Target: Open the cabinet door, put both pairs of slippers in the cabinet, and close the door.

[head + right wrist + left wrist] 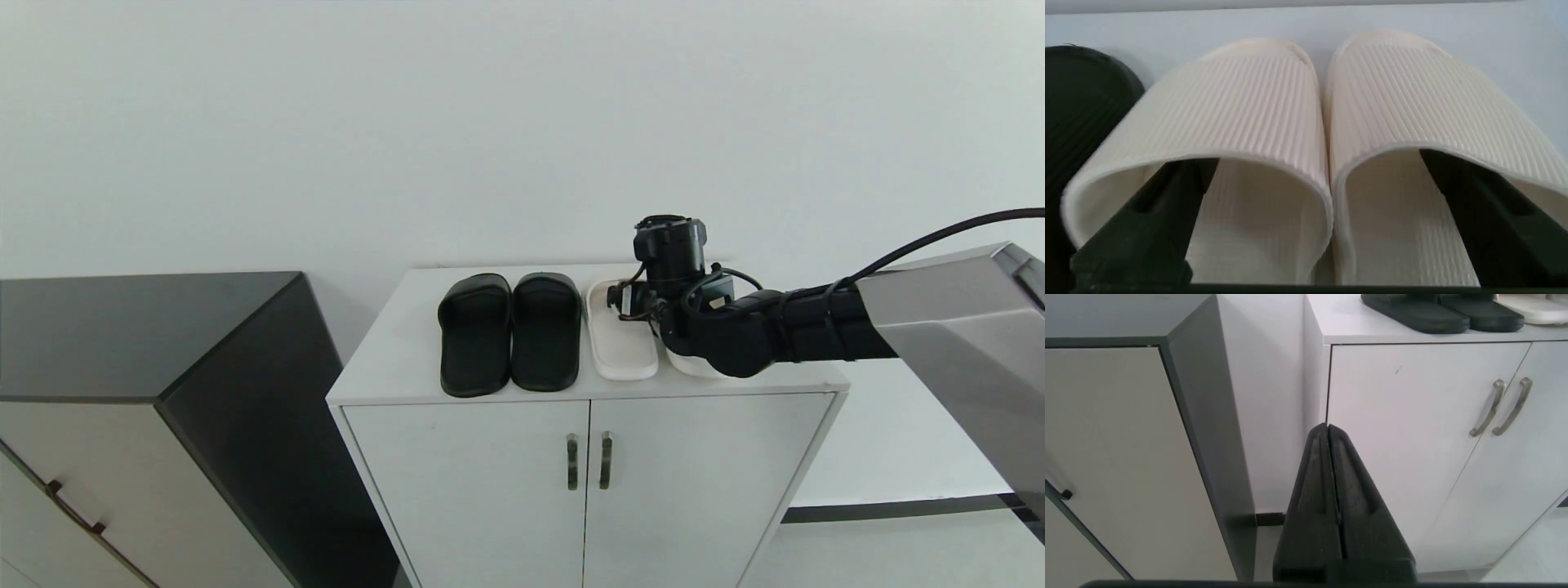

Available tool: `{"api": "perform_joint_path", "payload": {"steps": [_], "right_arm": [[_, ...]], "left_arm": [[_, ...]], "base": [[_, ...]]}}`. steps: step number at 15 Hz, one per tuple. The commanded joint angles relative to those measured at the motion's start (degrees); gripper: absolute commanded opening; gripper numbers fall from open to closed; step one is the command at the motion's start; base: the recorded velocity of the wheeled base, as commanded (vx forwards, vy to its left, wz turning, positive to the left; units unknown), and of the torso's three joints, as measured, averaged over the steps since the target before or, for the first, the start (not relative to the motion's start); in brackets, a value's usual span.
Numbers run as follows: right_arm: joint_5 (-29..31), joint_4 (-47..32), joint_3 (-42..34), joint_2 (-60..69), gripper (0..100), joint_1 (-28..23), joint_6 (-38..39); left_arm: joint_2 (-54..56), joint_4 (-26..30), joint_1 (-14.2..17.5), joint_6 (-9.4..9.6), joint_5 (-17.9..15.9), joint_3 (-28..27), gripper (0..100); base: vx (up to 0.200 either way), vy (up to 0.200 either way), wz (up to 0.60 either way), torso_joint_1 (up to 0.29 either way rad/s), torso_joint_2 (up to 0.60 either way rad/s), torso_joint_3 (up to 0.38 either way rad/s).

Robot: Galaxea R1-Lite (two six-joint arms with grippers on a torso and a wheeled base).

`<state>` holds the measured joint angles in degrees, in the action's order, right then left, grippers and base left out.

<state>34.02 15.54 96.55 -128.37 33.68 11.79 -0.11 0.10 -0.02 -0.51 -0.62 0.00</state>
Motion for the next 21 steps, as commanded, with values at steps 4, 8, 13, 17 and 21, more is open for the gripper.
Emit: {"api": "perform_joint_path", "payload": {"steps": [4,8,13,17,21], "right_arm": [[0.0,0.1,1.6,-1.7,0,-0.5,-0.2],[1.3,0.3,1.2,-0.4,0,-0.5,-0.3],[2.5,0.5,-4.2,5.5,0,0.2,-1.7],[-2.4,1.7,-17.3,19.3,0,3.6,-1.8],[-10.3,2.4,-32.1,31.4,0,10.0,-4.6]], "left_arm": [[-0.1,0.0,0.0,-0.02,0.0,0.0,0],[-0.1,0.0,0.0,-0.10,0.1,0.0,0],[0.0,-0.2,-0.1,-0.19,0.0,0.0,0],[0.0,-0.2,-0.1,-0.19,0.0,0.0,0],[0.0,-0.2,0.0,-0.10,0.0,0.0,0]], "base": [[0.000,0.000,0.00,0.000,0.00,0.000],[0.000,0.000,0.00,0.000,0.00,0.000],[0.000,0.000,0.00,0.000,0.00,0.000],[0.000,0.000,0.00,0.000,0.00,0.000],[0.000,0.000,0.00,0.000,0.00,0.000]]}}
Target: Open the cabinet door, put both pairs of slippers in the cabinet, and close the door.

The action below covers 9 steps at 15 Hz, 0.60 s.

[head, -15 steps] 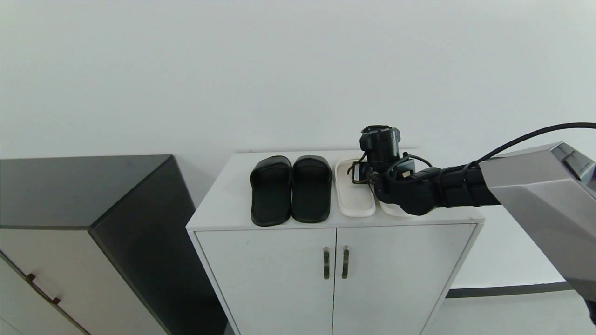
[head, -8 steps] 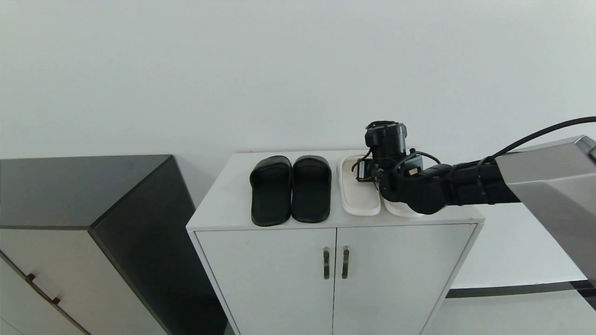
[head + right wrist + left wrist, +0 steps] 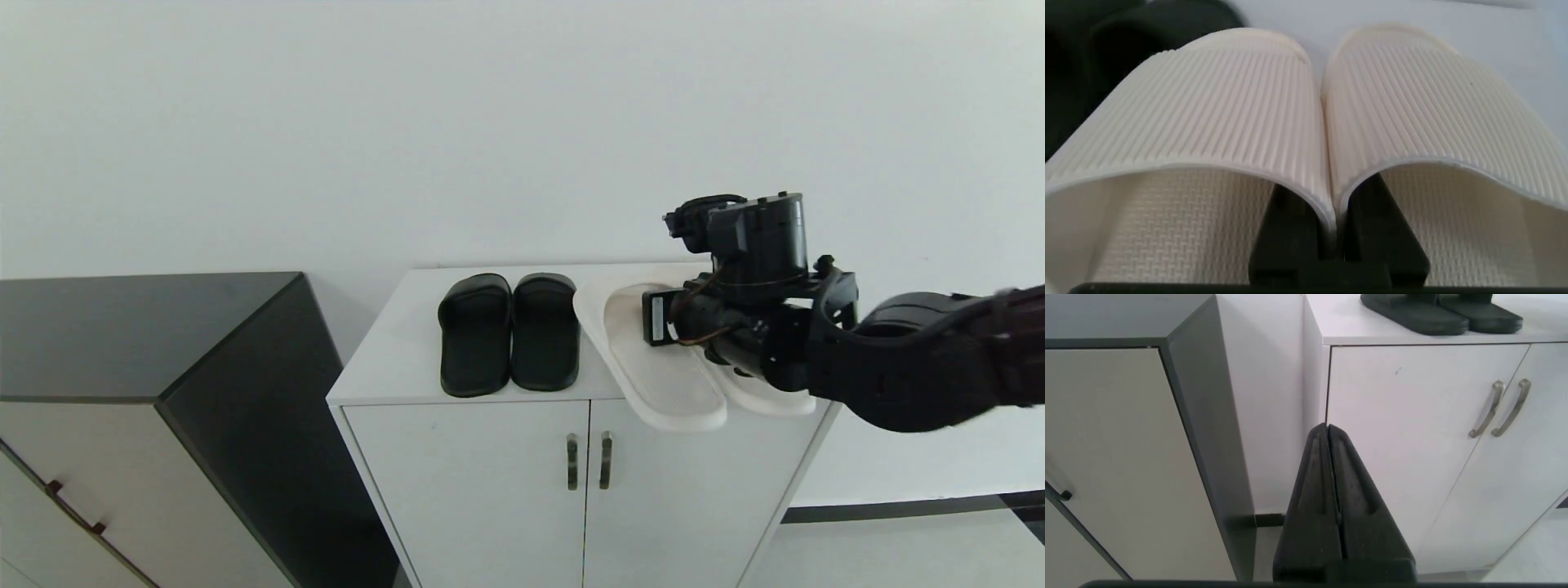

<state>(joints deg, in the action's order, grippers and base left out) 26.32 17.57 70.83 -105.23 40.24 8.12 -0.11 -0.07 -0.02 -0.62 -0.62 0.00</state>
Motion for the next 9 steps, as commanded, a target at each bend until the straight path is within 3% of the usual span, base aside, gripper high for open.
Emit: {"api": "perform_joint_path", "payload": {"steps": [1,4,9], "right_arm": [[-4.5,0.9,-8.7,9.9,0,4.3,-0.9],[-18.5,8.4,-20.4,16.5,0,5.6,-3.8],[-22.2,10.7,-25.3,16.5,0,5.6,-3.5]], "left_arm": [[-0.1,0.0,0.0,0.01,0.0,0.0,0],[-0.1,0.0,-0.1,0.01,0.0,0.0,0],[-0.1,0.0,-0.1,0.01,0.0,0.0,0]], "base": [[0.000,0.000,0.00,0.000,0.00,0.000],[0.000,0.000,0.00,0.000,0.00,0.000],[0.000,0.000,0.00,0.000,0.00,0.000]]}}
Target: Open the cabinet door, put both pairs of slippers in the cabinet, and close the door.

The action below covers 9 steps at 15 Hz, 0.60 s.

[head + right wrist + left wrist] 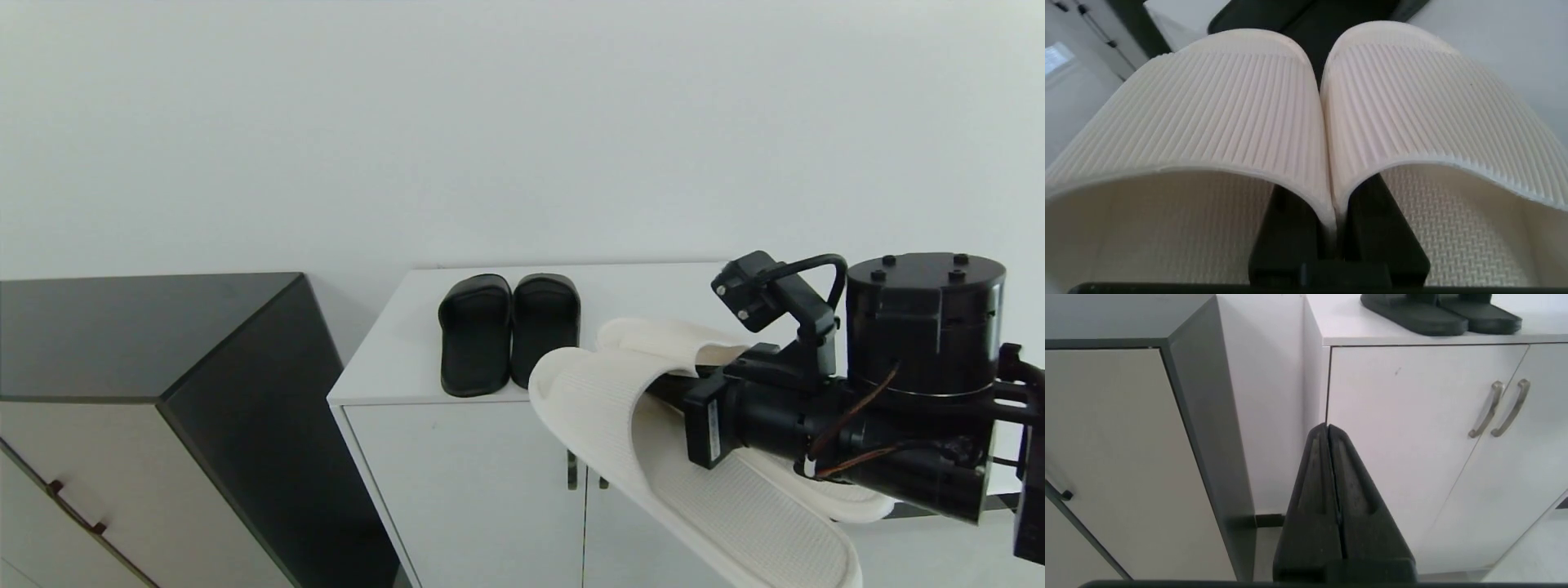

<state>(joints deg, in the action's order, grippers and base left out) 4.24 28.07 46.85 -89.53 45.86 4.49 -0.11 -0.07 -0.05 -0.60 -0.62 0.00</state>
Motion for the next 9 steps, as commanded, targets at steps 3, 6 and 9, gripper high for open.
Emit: {"api": "perform_joint_path", "payload": {"steps": [3,6,9], "right_arm": [[-0.2,1.0,-1.7,0.6,0,0.0,0.0],[-0.2,1.0,-1.8,0.3,0,0.0,-0.1],[-0.2,0.9,-1.9,0.3,0,0.0,-0.3]], "left_arm": [[-0.1,0.0,0.0,-0.02,0.0,0.0,0],[0.0,0.0,0.0,-0.02,0.0,0.0,0],[0.0,0.0,0.0,-0.02,0.0,0.0,0]], "base": [[-0.200,0.000,0.00,0.006,0.00,0.002],[-0.200,0.000,0.00,0.006,0.00,0.004],[0.000,0.000,0.00,0.000,0.00,0.000]]}}
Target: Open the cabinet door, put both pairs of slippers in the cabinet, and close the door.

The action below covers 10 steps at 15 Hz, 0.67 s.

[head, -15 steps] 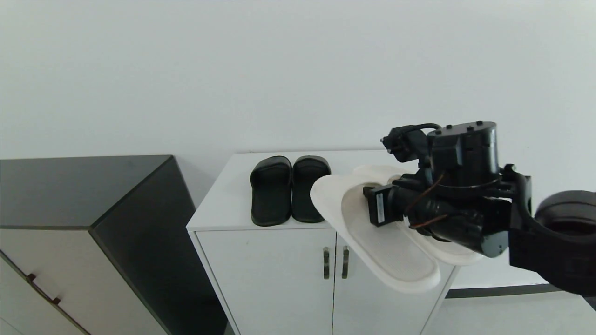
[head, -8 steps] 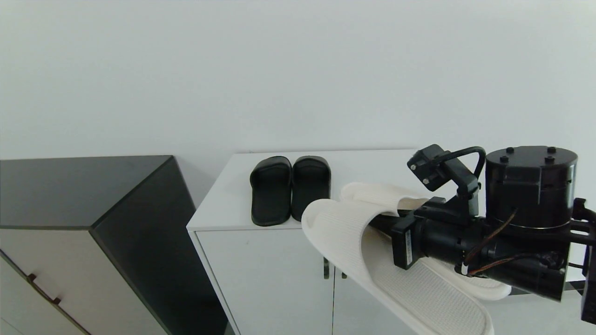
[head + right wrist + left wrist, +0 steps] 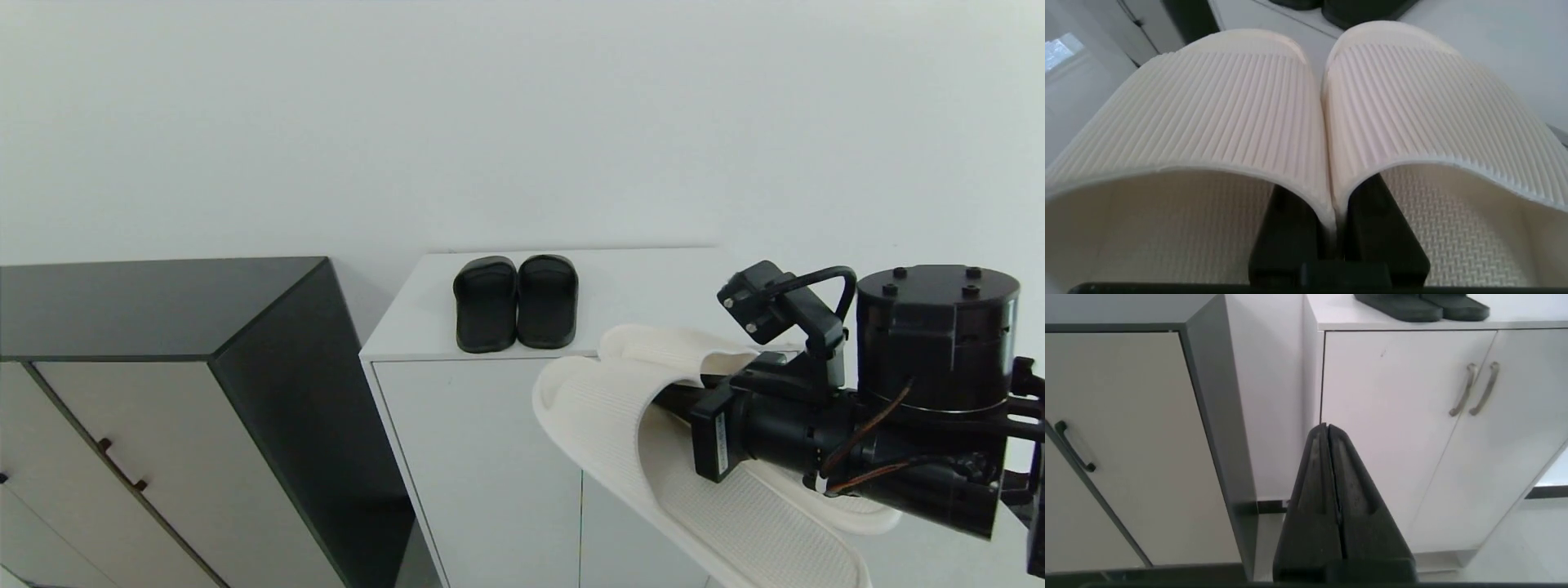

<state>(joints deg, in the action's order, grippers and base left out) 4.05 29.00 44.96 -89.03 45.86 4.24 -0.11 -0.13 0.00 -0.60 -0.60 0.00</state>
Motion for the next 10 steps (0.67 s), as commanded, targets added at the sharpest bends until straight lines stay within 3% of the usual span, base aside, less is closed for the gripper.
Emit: {"api": "perform_joint_path", "payload": {"steps": [1,8,10], "right_arm": [[0.0,0.1,-0.5,-0.2,0,0.0,0.0],[0.1,0.1,-1.2,-0.3,0,0.1,-0.2],[0.2,0.1,-1.7,0.0,0,0.3,-0.2]], "left_arm": [[0.0,0.0,0.0,-0.02,0.2,0.0,0],[0.0,0.0,0.0,0.07,0.2,0.0,0],[0.0,0.0,0.0,0.16,0.2,0.0,0]], "base": [[0.000,0.000,0.00,0.000,0.00,0.000],[0.000,0.000,0.00,0.000,0.00,0.000],[0.000,0.000,0.00,-0.100,0.23,0.149]]}}
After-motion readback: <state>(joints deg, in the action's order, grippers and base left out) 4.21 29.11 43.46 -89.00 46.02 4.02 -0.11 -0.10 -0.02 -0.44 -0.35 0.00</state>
